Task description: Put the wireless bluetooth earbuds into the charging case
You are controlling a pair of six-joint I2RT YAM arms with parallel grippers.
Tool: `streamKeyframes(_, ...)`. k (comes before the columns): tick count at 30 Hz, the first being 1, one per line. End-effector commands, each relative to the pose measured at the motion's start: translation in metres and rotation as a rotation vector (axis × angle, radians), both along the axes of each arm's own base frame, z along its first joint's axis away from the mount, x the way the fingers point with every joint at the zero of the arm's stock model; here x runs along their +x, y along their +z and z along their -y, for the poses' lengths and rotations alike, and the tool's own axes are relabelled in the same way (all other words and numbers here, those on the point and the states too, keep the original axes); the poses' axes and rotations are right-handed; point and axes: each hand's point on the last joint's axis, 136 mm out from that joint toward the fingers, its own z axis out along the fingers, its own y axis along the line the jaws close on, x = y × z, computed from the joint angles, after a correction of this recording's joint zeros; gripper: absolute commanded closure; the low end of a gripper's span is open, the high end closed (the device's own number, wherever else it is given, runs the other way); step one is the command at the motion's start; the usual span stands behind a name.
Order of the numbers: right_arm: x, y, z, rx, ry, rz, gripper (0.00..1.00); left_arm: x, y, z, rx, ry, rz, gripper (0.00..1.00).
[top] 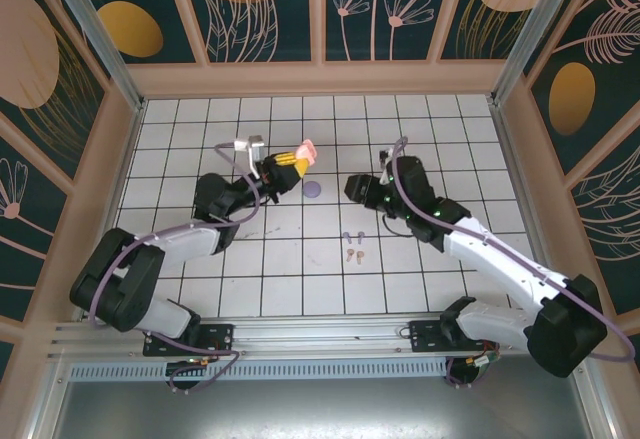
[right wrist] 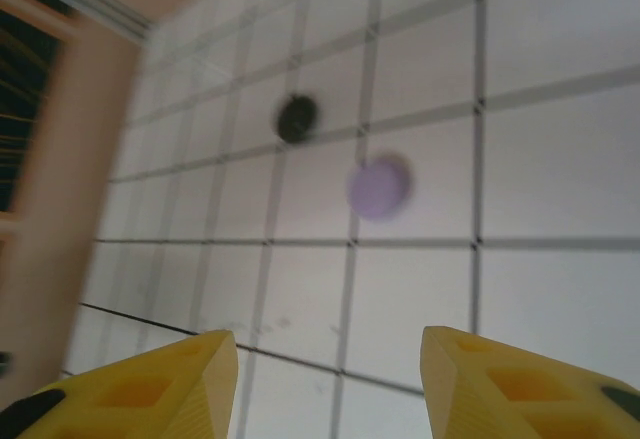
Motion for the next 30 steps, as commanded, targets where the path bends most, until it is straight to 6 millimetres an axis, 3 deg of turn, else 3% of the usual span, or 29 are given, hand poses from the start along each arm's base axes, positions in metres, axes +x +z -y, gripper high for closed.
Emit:
streamKeyframes(1, 0.001, 0.074, -0.02, 0.104, 0.179, 0.257, 0.5, -0.019, -0.005, 0.018, 0.024, -0.221, -0.106, 1.0)
streamKeyframes(6, 0.0, 0.089, -0.02, 0.115, 0.24, 0.329, 0.56, -0.029, -0.006, 0.019, -0.015, -0.295, -0.134, 1.0)
streamKeyframes(10, -0.002, 0.09, -0.021, 0.121, 0.261, 0.339, 0.6, -0.03, -0.009, 0.02, -0.029, -0.323, -0.154, 1.0)
streamKeyframes(30, -0.003, 0.059, -0.044, 0.117, 0.342, 0.257, 0.69, -0.022, -0.009, 0.023, -0.054, -0.329, -0.181, 1.0)
